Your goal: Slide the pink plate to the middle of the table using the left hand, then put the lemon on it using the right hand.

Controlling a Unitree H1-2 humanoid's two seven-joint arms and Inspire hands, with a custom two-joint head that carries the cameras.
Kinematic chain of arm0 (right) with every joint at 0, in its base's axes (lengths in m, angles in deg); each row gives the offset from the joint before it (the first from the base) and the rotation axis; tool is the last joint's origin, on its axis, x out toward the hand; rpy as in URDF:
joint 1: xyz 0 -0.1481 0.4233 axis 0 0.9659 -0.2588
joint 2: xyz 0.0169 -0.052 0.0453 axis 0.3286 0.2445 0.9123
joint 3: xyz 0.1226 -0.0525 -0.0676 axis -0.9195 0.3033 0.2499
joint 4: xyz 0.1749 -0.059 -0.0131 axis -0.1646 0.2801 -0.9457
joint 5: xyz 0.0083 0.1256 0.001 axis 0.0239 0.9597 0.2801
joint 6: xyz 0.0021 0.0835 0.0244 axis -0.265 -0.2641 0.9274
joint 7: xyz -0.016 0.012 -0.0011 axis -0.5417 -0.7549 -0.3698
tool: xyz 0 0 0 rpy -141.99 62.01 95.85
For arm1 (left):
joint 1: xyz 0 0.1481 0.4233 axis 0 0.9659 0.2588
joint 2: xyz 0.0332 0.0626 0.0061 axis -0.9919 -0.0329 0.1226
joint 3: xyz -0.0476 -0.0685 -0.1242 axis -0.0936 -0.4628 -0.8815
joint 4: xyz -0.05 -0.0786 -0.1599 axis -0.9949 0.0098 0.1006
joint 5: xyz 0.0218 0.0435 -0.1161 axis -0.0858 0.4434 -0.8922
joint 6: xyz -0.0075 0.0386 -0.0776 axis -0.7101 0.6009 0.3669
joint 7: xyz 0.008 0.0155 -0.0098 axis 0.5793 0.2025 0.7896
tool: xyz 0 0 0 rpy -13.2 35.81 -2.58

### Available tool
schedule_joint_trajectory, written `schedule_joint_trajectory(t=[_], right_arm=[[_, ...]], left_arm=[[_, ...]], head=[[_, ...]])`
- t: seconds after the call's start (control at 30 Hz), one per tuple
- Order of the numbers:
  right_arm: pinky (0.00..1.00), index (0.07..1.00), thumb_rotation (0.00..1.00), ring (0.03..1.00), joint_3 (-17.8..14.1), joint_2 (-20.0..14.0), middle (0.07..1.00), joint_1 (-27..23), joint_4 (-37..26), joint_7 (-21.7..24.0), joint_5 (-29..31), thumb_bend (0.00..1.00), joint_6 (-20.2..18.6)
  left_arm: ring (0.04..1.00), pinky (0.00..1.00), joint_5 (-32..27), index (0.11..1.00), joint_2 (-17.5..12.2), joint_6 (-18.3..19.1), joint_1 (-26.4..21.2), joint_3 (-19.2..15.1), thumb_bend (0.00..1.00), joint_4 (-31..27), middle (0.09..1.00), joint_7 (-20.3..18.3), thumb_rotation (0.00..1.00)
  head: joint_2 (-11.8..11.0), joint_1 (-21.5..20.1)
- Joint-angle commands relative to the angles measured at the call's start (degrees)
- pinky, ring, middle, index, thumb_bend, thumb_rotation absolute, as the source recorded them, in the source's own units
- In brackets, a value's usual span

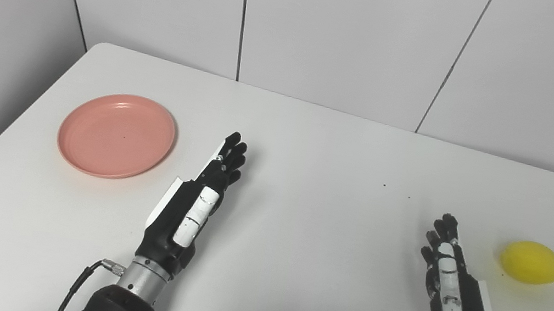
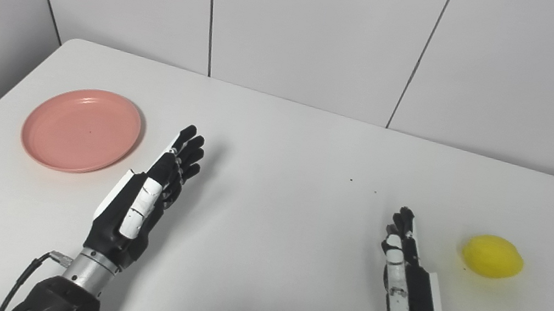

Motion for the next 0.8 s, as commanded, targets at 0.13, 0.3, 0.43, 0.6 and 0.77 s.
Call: schedule_joint_trajectory(t=[0.13, 0.3, 0.43, 0.6, 0.77], right_arm=[[1.00, 1.000, 0.95, 1.000, 0.06, 0.53, 1.000, -1.04, -0.98, 0.26, 0.45, 0.47, 3.89], [1.00, 1.000, 0.95, 1.000, 0.12, 0.71, 1.000, -1.11, -0.43, 0.39, 0.65, 0.47, 3.55], [1.00, 1.000, 0.96, 1.000, 0.10, 0.57, 1.000, -1.36, 0.27, 0.75, 1.08, 0.44, 4.18], [1.00, 1.000, 0.99, 1.000, -0.04, 0.97, 1.000, -1.66, 0.17, 0.23, 1.14, 0.40, 4.09], [1.00, 1.000, 1.00, 1.000, 0.10, 1.04, 1.000, -2.03, 0.30, -0.22, -0.18, 0.39, 5.01]], left_arm=[[1.000, 1.00, -1.02, 1.000, -2.41, 0.06, -1.92, -2.59, 0.75, -2.18, 1.000, 0.35, 0.98], [1.000, 1.00, -1.79, 1.000, -3.50, 0.36, -2.83, -5.15, 0.75, -1.88, 1.000, 1.21, 1.00], [1.000, 1.00, -1.77, 1.000, -4.75, -0.34, -3.29, -6.74, 0.76, -1.01, 1.000, 1.28, 1.00], [1.000, 1.00, -2.85, 1.000, -7.29, -3.97, -4.05, -9.22, 0.76, 2.41, 1.000, 0.61, 1.00], [1.000, 1.00, -4.86, 1.000, -10.59, -8.40, -4.86, -12.07, 0.76, 8.00, 1.000, -0.22, 1.00]], head=[[-2.26, 0.51], [-4.28, 1.94], [-5.64, 3.24], [-6.31, 4.39], [-7.26, 5.65]])
